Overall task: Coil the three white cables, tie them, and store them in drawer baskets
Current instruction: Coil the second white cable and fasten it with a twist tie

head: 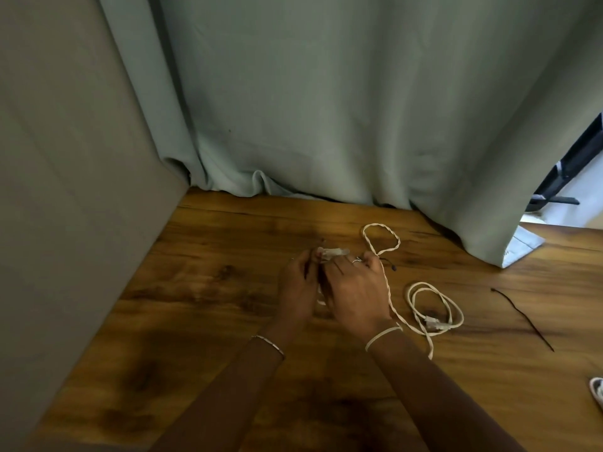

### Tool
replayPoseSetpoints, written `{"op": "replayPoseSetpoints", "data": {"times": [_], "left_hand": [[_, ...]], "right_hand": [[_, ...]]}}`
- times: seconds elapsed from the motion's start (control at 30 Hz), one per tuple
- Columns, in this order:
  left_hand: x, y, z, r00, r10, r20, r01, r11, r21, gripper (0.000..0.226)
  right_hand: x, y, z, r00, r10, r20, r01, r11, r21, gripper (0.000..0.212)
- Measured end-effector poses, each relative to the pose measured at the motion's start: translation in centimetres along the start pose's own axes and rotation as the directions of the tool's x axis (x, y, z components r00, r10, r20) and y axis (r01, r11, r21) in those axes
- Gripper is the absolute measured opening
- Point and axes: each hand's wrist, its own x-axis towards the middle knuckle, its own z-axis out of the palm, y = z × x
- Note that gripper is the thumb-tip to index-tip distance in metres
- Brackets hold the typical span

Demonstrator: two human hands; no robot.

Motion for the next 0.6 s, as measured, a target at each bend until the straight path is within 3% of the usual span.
{"op": "replayPoseSetpoints", "data": {"times": [0.13,0.23,0.4,0.6], "left_hand": [[1.1,-0.3,0.5,0.990,-0.095,-0.100,0.085,0.992,-0.098,0.015],[2.0,-0.5,0.9,0.962,-0.205,-0.179,0.176,0.970,-0.166,0.024],[3.4,-1.1,0.9,0.920,-0.328,-0.215,0.288,0.937,-0.196,0.026],[4.8,-1.2,0.3,0.873,-0.373,-0.315,0.301,0.919,-0.256,0.020]], "right_hand": [[0.6,0.6,0.8,0.999,-0.040,0.011,0.040,0.999,-0.005,0.011],[1.0,1.4,1.5,0.998,-0.048,0.044,0.048,0.999,0.002,0.012],[2.1,2.3,2.3,0.991,-0.093,0.098,0.091,0.995,0.030,0.020],[3.6,3.3,1.6,0.981,-0.174,0.090,0.171,0.985,0.035,0.012]]}}
